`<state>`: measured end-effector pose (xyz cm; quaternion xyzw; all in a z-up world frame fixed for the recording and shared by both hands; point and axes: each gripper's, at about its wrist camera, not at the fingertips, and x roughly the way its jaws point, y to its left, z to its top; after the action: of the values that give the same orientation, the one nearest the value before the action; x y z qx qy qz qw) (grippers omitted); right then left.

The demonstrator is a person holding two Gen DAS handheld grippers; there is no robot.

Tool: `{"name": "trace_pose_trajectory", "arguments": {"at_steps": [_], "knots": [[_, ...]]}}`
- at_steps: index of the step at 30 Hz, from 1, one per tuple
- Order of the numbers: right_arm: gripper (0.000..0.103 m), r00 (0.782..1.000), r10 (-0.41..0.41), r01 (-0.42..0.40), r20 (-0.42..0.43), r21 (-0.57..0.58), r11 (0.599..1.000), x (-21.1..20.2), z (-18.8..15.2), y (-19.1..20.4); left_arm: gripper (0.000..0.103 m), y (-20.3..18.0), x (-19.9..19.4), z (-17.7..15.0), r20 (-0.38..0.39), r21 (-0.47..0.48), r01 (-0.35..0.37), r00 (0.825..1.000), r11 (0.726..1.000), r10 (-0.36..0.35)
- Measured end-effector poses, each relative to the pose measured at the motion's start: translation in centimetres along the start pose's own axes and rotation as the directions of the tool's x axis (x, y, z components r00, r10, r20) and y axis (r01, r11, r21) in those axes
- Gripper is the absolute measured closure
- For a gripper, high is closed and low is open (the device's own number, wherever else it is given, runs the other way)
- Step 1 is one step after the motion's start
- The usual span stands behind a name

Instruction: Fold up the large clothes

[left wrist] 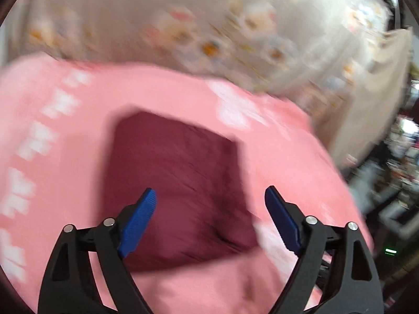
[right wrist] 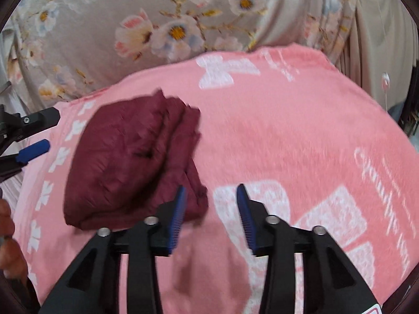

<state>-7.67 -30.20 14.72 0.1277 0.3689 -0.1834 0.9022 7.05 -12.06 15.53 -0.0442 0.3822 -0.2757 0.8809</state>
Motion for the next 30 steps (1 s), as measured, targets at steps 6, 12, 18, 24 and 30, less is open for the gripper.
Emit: {"name": "trace_pose_trajectory", "arguments": {"at_steps": [6, 12, 18, 24, 30], "knots": [[0.05, 0.996, 0.076, -0.075, 0.04, -0.02, 0.997, 2.0, 7.0, 3.5, 0.023, 6.9, 5.4, 2.7, -0.067, -0.078, -0.294, 0.955, 0.953, 0.289], [0.05, 0.999, 0.054, -0.054, -0.009, 0.0, 0.999, 7.5, 11.8, 5.8, 0.027, 9.2, 9.1, 2.8, -0.129, -0.048, -0.378, 0.92, 0.924, 0.37], [0.05, 0.991, 0.009, -0.005, -0.133, 0.027, 1.0, 14.1, 12.1, 6.1, 0.027, 8.0, 11.5, 3.5, -0.134, 0.015, -0.388, 0.913, 0.922, 0.386], [0.091, 0.98, -0.004, 0.005, -0.2, 0.007, 1.0, 18.0, 10.4, 5.4, 0.027, 6.6, 13.5, 3.8, -0.136, 0.048, -0.374, 0.916, 0.926, 0.377], [0.098, 0.987, -0.057, 0.057, -0.147, -0.004, 0.998, 17.5, 10.1, 3.2, 0.027, 5.4, 14.9, 3.8, -0.145, 0.07, -0.346, 0.925, 0.936, 0.352]]}}
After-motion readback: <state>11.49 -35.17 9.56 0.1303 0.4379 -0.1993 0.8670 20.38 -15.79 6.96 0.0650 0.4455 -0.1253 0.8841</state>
